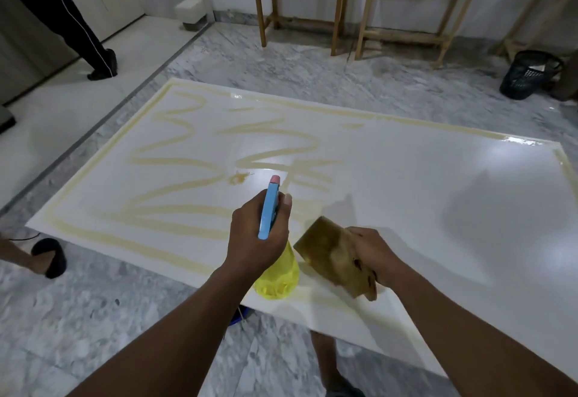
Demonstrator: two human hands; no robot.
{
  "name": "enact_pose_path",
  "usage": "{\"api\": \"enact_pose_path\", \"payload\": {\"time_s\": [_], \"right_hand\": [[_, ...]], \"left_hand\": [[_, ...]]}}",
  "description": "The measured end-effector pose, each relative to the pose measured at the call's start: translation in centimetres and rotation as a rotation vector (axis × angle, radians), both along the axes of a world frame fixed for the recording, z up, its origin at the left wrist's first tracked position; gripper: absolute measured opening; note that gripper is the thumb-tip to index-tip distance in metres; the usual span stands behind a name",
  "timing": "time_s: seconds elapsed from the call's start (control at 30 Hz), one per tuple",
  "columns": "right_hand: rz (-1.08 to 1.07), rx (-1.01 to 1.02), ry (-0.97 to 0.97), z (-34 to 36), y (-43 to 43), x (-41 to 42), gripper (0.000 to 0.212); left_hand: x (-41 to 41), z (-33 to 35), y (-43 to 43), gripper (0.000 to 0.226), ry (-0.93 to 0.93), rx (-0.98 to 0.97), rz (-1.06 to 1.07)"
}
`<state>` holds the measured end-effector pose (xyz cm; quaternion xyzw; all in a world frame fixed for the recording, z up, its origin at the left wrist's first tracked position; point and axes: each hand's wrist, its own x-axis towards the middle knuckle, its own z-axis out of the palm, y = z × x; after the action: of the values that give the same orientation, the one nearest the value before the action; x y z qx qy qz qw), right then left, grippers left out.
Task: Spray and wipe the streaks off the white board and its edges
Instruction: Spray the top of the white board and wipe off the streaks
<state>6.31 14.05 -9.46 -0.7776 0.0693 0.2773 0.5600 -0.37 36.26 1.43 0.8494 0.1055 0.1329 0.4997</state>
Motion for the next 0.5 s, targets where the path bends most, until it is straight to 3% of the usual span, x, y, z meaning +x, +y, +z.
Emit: {"api": "enact_pose_path", "payload": {"time_s": [0.1, 0.2, 0.27, 0.5], "right_hand": [[-0.132, 0.327, 0.385, 0.4, -2.5, 4.4, 0.006], [-0.071, 0.393, 0.426, 0.5, -4.6, 10.4, 0.032], [-0.033, 0.252, 0.291, 1.9, -5.4, 15.5, 0.035], [0.19, -0.332, -0.346, 7.3, -4.8, 33.6, 0.017]], "left_hand": [[3.9, 0.3, -0.6, 0.042, -0.015, -0.003, 0.005], [8.6, 0.6, -0.9, 0.035, -0.025, -0.03, 0.014], [11.7, 0.6, -1.0, 0.031, -0.022, -0.024, 0.025], [19.6, -0.4, -1.6, 0.029, -0.03, -0.038, 0.1]]}}
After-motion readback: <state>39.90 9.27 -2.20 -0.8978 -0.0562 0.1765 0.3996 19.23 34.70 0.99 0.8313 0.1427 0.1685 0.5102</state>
